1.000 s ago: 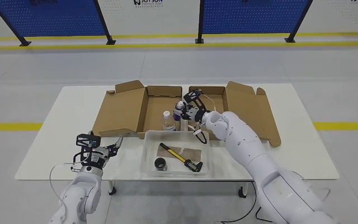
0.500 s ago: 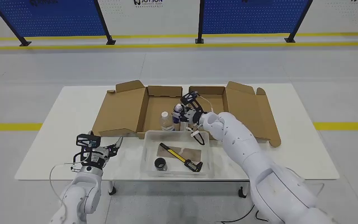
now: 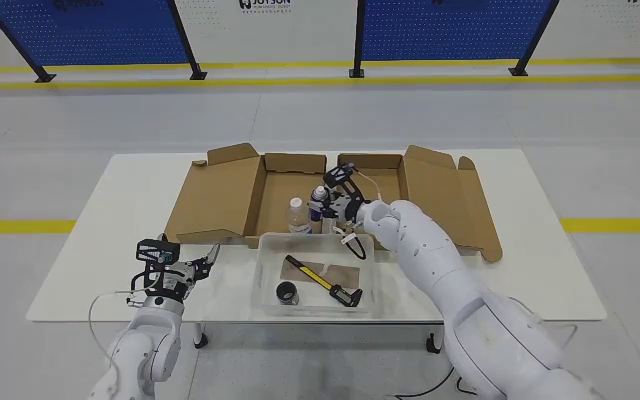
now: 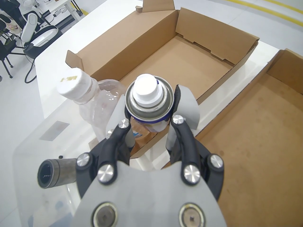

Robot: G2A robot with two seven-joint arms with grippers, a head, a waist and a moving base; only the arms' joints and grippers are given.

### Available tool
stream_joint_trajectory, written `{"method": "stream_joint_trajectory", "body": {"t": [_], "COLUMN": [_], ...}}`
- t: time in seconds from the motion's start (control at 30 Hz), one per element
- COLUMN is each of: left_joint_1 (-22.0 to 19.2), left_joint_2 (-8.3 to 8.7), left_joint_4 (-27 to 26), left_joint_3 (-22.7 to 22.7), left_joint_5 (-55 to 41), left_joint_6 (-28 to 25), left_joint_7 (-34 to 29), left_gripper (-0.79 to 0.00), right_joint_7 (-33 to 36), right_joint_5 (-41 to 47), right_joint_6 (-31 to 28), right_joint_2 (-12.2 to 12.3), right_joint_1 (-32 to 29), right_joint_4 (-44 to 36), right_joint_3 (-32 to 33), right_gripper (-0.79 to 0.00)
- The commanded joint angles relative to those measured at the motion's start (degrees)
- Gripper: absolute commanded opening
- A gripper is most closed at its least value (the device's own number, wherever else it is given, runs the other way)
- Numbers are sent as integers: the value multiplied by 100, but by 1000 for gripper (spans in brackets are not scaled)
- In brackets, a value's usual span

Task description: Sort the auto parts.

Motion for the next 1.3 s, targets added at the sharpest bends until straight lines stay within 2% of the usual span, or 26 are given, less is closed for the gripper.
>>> {"method": "stream_joint_trajectory", "body": {"t": [0.0,0.4,0.47,0.6,0.73,0.93,0.97,1.03,1.17,1.27], "left_joint_1": [0,0,0,0,0,0,0,0,0,0], "left_joint_2": [0,0,0,0,0,0,0,0,0,0], "left_joint_4": [0,0,0,0,0,0,0,0,0,0], "left_joint_3": [0,0,0,0,0,0,0,0,0,0], "left_joint_5": [0,0,0,0,0,0,0,0,0,0], "left_joint_6": [0,0,0,0,0,0,0,0,0,0], "left_joint_7": [0,0,0,0,0,0,0,0,0,0], "left_gripper": [0,0,0,0,0,0,0,0,0,0], "right_joint_7": [-2,3,-2,-22,-39,-66,-64,-93,-325,-631], "right_joint_5": [-4,-62,-65,-92,-117,-143,-146,-155,-132,-117], "right_joint_6": [0,7,15,10,18,19,16,32,51,30], "right_joint_2": [-6,-31,-34,-35,-35,-27,-25,-20,12,69], "right_joint_1": [3,31,33,36,37,43,45,54,86,116], "right_joint_4": [10,47,52,57,62,68,67,65,55,52], "right_joint_3": [6,43,53,64,78,107,112,125,190,262], "right_gripper": [-471,-400,-339,-339,-302,-354,-394,-391,-292,0]}}
